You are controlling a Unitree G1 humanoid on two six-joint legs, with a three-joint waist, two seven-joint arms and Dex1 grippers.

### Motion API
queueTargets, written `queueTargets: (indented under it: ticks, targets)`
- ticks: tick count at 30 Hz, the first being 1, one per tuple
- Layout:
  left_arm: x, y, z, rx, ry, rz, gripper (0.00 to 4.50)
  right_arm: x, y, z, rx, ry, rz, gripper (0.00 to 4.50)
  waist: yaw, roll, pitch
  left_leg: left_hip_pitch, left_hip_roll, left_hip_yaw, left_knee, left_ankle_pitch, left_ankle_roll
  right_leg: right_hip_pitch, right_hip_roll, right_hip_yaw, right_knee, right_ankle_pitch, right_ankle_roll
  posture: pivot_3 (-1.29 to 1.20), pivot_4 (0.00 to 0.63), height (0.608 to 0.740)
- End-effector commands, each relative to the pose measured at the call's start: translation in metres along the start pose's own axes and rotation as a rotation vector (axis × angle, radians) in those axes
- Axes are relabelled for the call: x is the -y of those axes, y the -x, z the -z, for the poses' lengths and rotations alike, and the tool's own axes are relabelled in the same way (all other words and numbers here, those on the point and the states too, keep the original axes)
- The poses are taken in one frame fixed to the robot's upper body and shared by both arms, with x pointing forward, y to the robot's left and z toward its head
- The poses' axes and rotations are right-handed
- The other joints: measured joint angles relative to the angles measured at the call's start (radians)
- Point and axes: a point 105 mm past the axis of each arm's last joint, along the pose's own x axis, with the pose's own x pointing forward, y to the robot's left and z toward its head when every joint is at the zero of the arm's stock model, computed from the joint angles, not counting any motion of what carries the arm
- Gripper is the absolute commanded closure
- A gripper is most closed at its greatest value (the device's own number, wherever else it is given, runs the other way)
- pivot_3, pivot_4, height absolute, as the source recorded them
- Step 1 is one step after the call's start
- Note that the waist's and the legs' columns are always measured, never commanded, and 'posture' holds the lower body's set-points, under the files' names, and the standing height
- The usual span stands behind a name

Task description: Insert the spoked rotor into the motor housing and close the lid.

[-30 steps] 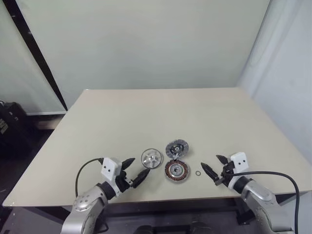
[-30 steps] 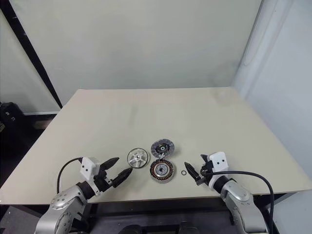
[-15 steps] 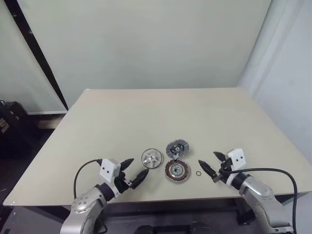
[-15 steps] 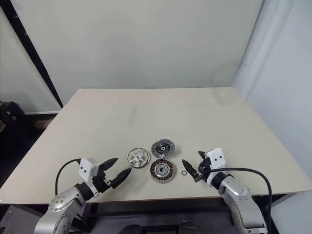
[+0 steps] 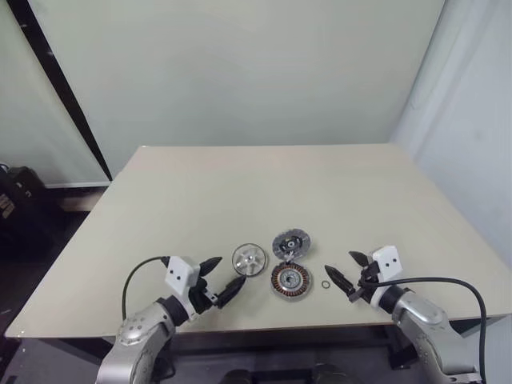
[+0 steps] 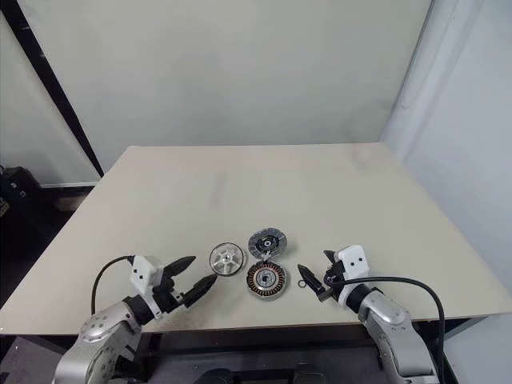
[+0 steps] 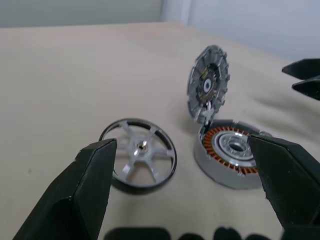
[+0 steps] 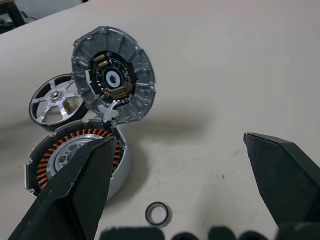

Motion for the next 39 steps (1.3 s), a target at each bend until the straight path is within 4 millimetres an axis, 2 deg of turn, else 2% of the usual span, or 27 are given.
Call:
queueTargets:
  ticks: [1, 8, 13, 24, 35, 39]
  targets:
    - [0.005, -0.004, -0.008, 0.016, -0.026, 0.042, 0.0, 0.001, 0.003, -0.013, 0.026, -0.001, 0.015, 0.03, 0.0, 0.0, 0.0, 0.0, 0.0, 0.0, 0.0, 0.0, 0.0, 0.0, 0.0, 0.0, 0.0, 0.0, 0.0, 0.0, 0.0, 0.74]
    - [0.036, -0.006, 0.001, -0.089, -0.037, 0.254, 0.0, -0.009, 0.003, 0.015, -0.126, -0.019, -0.057, 0.03, 0.0, 0.0, 0.0, 0.0, 0.0, 0.0, 0.0, 0.0, 0.0, 0.0, 0.0, 0.0, 0.0, 0.0, 0.0, 0.0, 0.0, 0.74]
    - [0.046, -0.006, 0.009, -0.143, -0.096, 0.358, 0.0, -0.008, -0.001, 0.031, -0.188, -0.007, -0.049, 0.03, 0.0, 0.0, 0.001, 0.0, 0.001, 0.0, 0.0, 0.0, 0.0, -0.001, 0.0, 0.0, 0.0, 0.0, 0.0, 0.0, 0.0, 0.74]
    - [0.053, -0.012, 0.015, -0.143, -0.106, 0.417, 0.0, -0.008, -0.019, 0.048, -0.208, 0.003, -0.027, 0.03, 0.0, 0.0, 0.001, -0.001, 0.0, 0.0, -0.001, 0.0, 0.0, -0.002, 0.0, 0.0, 0.0, 0.0, 0.0, 0.0, 0.0, 0.74]
    - [0.044, -0.013, 0.013, -0.135, -0.107, 0.377, 0.0, -0.009, -0.027, 0.056, -0.205, 0.027, -0.009, 0.03, 0.0, 0.0, 0.001, 0.0, 0.0, 0.001, -0.001, 0.0, 0.001, 0.0, 0.001, 0.0, 0.0, 0.0, 0.0, 0.0, 0.0, 0.74]
    - [0.041, -0.013, 0.012, -0.134, -0.111, 0.365, 0.0, -0.012, -0.026, 0.059, -0.217, 0.046, -0.021, 0.96, 0.0, 0.0, 0.001, 0.001, 0.0, 0.0, -0.001, 0.0, 0.0, 0.0, 0.001, 0.0, 0.0, 0.0, 0.0, 0.0, 0.0, 0.74]
